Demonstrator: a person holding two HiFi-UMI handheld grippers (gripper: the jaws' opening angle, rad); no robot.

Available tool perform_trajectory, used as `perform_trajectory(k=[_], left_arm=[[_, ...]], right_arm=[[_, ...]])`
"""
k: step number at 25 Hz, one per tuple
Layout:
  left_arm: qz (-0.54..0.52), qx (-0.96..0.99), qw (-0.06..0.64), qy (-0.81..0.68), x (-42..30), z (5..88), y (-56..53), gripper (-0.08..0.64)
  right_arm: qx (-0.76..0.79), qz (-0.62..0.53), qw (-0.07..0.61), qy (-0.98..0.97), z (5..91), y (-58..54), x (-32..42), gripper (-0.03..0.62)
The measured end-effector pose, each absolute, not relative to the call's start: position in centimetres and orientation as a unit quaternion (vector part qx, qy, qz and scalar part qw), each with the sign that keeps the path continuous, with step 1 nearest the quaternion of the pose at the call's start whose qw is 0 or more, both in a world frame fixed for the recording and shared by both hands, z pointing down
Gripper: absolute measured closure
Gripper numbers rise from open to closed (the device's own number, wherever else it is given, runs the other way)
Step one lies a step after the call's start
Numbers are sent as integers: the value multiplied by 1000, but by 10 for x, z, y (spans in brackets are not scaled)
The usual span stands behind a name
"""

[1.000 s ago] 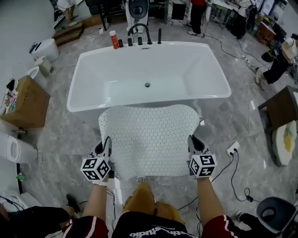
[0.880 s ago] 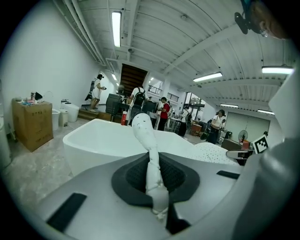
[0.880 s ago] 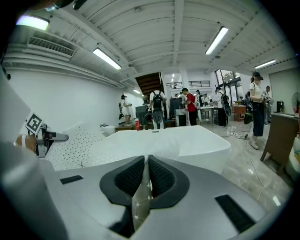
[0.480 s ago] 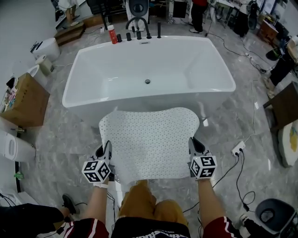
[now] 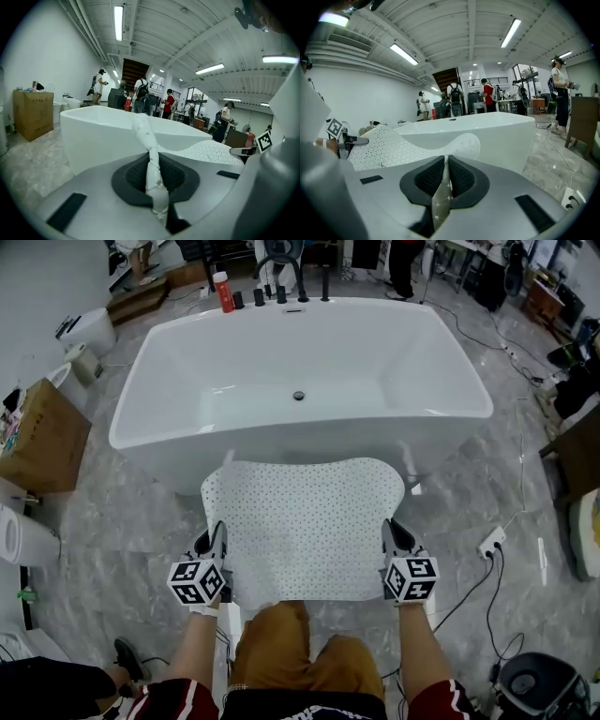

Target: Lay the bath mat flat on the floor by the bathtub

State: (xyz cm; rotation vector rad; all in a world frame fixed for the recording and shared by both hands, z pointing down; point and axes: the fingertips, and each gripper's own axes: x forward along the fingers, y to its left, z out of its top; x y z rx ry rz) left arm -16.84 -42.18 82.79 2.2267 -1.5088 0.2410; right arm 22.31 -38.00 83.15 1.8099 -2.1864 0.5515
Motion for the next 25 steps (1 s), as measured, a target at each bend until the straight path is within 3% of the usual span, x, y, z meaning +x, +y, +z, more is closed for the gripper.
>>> perform_trajectory(k=[25], left_arm=[[92, 818, 186, -537, -158, 1048, -480, 532]], right_arm=[[627, 178, 118, -749, 1050, -437, 226, 545]])
